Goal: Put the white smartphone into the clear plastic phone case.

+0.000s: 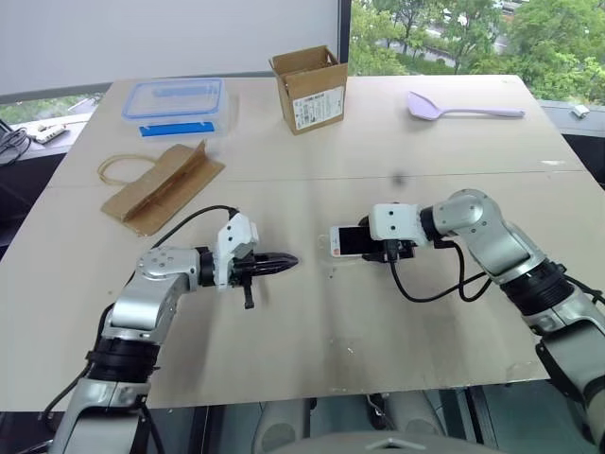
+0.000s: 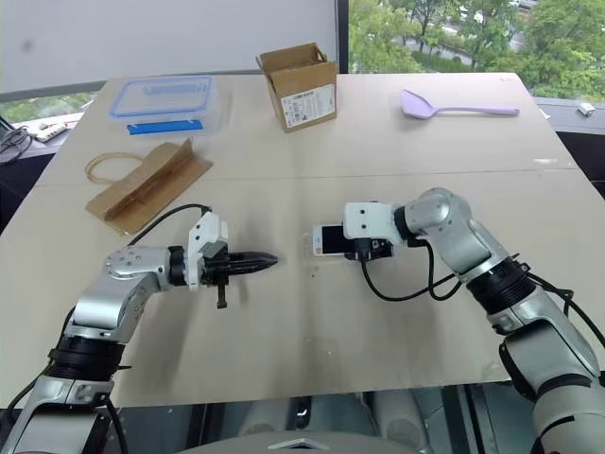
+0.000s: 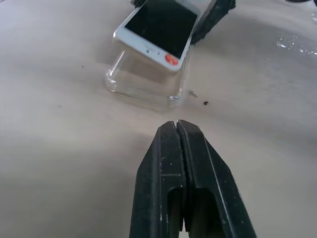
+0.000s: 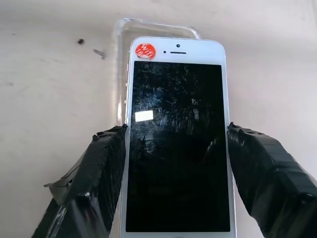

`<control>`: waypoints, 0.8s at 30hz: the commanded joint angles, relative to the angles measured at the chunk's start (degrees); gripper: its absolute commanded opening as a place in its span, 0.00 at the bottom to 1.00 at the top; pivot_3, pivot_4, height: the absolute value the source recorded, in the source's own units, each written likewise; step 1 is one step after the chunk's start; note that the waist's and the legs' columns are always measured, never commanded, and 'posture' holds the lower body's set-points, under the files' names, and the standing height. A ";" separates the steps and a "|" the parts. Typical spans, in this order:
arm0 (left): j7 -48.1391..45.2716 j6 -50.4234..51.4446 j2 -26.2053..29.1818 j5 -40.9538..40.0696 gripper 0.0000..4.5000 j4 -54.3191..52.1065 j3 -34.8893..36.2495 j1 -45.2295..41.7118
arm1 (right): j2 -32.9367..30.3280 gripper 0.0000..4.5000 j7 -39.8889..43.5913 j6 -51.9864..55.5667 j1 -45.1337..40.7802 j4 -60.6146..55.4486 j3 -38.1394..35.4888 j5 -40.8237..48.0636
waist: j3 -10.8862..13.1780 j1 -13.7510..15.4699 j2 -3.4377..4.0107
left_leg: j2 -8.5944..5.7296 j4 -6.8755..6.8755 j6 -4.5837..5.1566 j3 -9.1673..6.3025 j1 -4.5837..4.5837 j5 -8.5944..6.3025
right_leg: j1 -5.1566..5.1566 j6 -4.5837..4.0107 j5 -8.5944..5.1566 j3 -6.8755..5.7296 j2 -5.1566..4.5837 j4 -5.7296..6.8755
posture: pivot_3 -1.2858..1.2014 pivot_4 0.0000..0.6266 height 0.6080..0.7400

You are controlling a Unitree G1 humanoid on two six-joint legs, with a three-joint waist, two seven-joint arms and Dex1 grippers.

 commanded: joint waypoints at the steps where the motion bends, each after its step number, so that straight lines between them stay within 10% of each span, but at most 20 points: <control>1: 1.03 0.65 0.71 -1.99 0.00 -3.92 1.60 1.47 | 0.25 0.62 1.70 -2.21 -1.67 0.06 -0.26 -0.56 | 0.00 0.02 0.00 | 0.00 0.00 0.00 0.00 0.01 0.00 | 0.01 0.00 0.00 0.00 0.00 0.00 | 0.52 0.24 1.00; 15: 3.16 0.45 1.59 -2.86 0.00 -5.82 2.32 5.12 | 1.48 0.62 3.82 -4.02 -2.42 3.56 0.44 -4.88 | -0.01 0.10 0.00 | -0.01 0.02 -0.01 0.00 0.13 0.00 | 0.13 -0.01 0.00 0.00 0.00 0.00 | 0.52 0.24 1.00; 19: 3.61 0.60 1.74 -3.09 0.00 -6.14 2.54 5.31 | 1.47 0.99 6.19 -2.43 -2.47 2.41 -0.59 -3.13 | -0.01 0.07 0.01 | -0.01 0.02 -0.01 0.00 0.13 0.00 | 0.13 -0.01 0.00 -0.01 0.00 0.01 | 0.52 0.24 1.00; 24: 3.98 1.03 2.02 -3.40 0.00 -6.64 2.76 5.04 | 1.62 0.99 6.04 0.91 -2.84 -0.60 -3.72 -0.39 | -0.01 0.09 0.01 | 0.00 0.02 -0.01 0.01 0.11 0.00 | 0.11 -0.01 0.00 0.00 -0.01 0.01 | 0.52 0.24 1.00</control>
